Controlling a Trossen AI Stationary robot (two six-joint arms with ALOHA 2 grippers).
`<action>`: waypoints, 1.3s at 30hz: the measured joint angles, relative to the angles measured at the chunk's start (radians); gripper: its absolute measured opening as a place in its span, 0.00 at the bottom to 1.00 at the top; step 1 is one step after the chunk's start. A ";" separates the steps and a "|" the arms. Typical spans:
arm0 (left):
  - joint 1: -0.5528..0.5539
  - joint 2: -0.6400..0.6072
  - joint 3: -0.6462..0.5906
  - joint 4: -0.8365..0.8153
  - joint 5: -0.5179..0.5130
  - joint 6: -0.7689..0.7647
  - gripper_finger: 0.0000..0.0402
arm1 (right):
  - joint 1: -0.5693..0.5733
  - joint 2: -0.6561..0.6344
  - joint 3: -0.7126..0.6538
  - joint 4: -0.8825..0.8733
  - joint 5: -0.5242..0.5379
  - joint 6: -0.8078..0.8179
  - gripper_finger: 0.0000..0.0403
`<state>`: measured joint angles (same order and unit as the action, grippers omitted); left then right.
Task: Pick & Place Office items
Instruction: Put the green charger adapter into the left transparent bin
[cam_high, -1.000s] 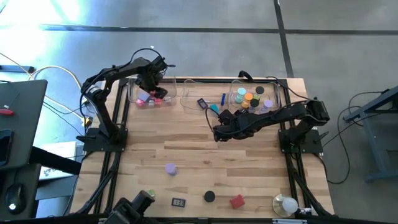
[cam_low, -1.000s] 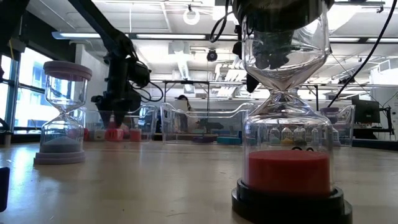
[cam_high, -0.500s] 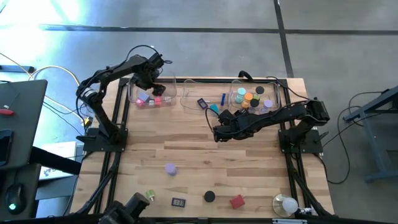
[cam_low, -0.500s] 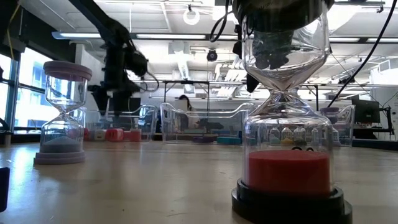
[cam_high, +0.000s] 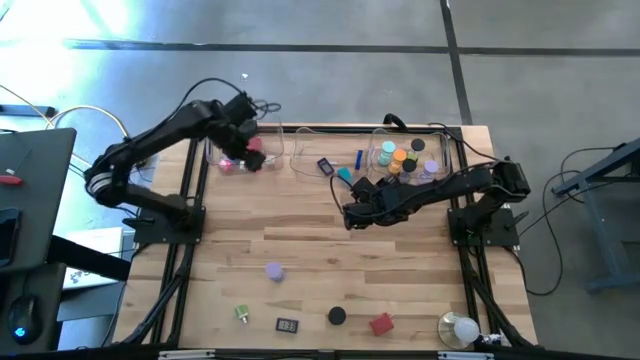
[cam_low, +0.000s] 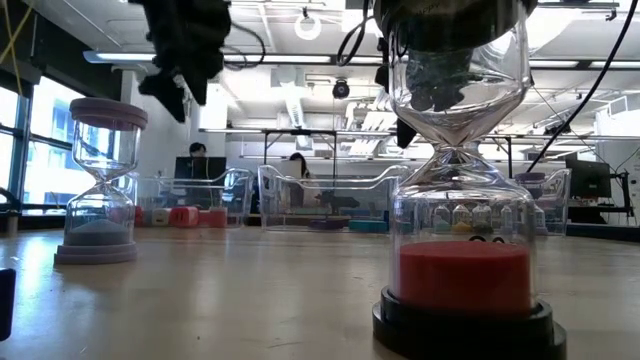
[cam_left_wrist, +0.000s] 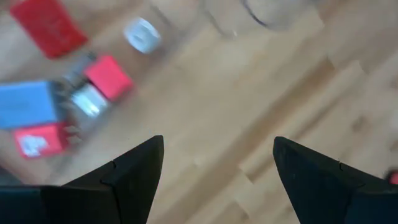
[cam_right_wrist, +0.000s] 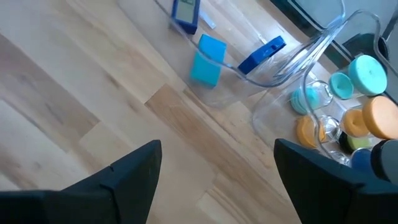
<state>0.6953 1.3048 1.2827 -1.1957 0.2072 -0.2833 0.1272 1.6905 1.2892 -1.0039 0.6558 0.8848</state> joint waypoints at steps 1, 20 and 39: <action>-0.033 -0.017 0.000 -0.013 -0.002 -0.022 0.73 | 0.004 0.000 0.000 0.000 0.000 0.000 0.74; -0.769 -0.083 -0.001 -0.105 -0.123 -0.644 0.73 | 0.115 0.000 0.000 -0.012 -0.006 0.011 0.74; -1.381 -0.014 -0.002 0.058 -0.373 -1.430 0.73 | 0.203 0.000 0.000 -0.042 -0.005 0.097 0.74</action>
<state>-0.6856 1.2909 1.2808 -1.1382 -0.1659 -1.7131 0.3301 1.6905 1.2888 -1.0456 0.6506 0.9817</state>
